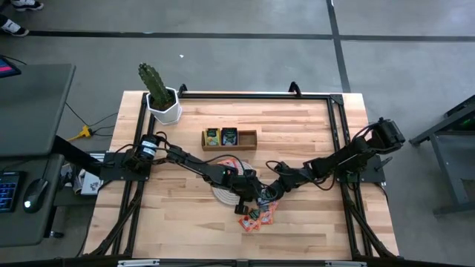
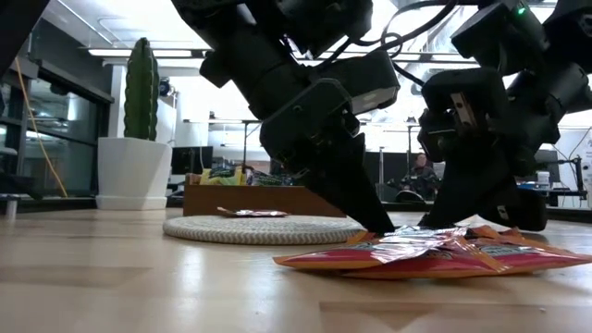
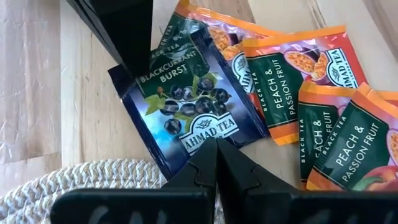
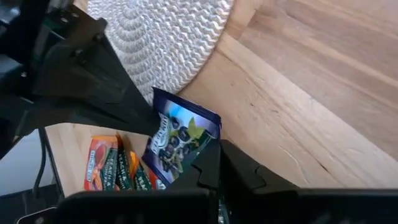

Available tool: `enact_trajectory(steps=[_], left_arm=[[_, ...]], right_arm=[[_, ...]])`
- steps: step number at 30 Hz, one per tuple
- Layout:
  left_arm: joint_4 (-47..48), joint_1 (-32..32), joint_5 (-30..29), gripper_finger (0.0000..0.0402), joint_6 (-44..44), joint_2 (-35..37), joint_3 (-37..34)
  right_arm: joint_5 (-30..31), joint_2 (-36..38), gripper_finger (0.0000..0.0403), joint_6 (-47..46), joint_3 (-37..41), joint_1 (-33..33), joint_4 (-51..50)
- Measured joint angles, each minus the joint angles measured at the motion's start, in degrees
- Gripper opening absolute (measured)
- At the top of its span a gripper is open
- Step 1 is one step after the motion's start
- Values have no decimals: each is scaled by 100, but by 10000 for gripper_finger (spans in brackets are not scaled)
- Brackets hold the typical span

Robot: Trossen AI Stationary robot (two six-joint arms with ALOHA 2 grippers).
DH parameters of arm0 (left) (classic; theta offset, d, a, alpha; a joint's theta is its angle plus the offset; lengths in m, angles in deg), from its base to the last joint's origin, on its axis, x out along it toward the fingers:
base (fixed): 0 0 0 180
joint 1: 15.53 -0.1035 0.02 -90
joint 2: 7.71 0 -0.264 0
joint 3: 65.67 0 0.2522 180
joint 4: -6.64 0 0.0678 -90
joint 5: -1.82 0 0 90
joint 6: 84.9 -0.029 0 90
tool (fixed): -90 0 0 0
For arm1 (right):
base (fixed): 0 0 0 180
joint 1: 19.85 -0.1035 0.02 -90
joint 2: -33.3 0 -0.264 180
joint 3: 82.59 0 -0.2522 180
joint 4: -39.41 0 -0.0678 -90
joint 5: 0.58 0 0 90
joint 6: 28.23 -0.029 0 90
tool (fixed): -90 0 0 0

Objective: Pick & Place Tea
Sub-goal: Put the purple tea bag into the middle section of the wooden organizer

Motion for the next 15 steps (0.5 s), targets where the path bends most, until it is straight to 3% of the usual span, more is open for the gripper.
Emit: enact_trajectory(steps=[6,15], left_arm=[[425,-89,105,1,-151,81,221],[1804,-146,253,1,-862,96,1378]], right_arm=[[-17,0,1,36,0,-2,148],[-43,202,1,240,-2,-7,77]])
